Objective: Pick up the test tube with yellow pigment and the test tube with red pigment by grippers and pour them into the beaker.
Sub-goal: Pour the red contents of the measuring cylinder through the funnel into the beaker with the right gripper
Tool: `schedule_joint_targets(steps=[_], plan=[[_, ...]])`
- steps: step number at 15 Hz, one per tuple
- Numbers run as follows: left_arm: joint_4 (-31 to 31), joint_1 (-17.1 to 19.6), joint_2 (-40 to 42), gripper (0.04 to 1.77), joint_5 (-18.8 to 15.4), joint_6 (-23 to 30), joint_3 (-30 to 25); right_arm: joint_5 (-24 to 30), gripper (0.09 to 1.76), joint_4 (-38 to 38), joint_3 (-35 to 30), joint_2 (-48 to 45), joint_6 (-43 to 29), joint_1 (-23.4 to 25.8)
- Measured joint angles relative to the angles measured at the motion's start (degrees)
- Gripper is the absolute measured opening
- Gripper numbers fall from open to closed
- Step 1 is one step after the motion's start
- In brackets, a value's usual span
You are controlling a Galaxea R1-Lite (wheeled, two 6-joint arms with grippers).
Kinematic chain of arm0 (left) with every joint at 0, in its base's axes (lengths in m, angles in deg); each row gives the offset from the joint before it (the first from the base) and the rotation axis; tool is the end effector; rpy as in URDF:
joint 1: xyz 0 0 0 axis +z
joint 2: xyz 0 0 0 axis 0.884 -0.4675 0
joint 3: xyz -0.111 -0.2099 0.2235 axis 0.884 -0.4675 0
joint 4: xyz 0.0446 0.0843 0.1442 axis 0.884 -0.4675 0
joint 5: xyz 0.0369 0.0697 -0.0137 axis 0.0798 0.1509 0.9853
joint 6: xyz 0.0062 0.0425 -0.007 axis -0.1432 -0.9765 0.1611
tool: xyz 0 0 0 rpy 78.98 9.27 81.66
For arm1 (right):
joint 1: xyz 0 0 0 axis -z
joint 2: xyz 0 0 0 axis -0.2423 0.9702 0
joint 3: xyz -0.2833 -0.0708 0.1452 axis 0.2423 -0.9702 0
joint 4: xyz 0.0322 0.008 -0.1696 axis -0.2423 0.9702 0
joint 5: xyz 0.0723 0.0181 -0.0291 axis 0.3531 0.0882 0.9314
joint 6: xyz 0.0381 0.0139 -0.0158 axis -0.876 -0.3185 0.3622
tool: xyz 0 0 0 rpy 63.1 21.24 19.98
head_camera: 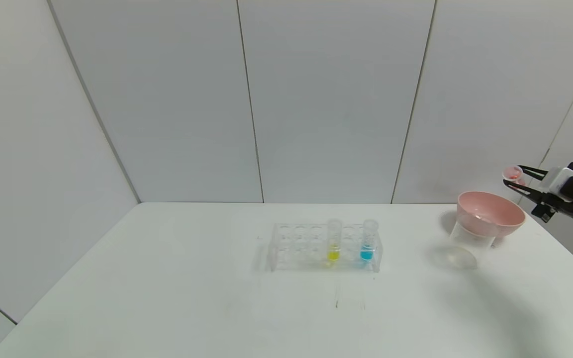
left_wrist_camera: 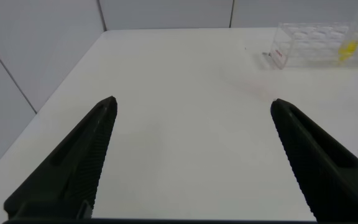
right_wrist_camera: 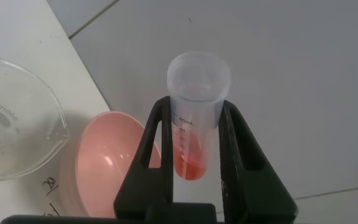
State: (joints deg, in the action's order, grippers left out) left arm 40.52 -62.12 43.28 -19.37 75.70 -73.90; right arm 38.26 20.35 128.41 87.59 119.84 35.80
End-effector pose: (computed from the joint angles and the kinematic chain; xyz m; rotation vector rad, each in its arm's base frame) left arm -0.0470 -0.0001 0.0756 0.0001 -0.0012 -0.0017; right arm 0.3642 -0.1131 0.1895 -1.0066 -0.1858 0.3562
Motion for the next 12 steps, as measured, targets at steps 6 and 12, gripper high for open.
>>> schedule_joint_targets(steps=[6,12], plan=[[0.0,0.0,0.0,1.76,0.0,0.0,0.0,0.48,0.49,-10.54,-1.23,3.96,1.22,0.55],[0.0,0.0,0.0,1.76,0.0,0.0,0.0,1.73,0.49,-21.52,-6.17,6.34,2.73,-0.09]])
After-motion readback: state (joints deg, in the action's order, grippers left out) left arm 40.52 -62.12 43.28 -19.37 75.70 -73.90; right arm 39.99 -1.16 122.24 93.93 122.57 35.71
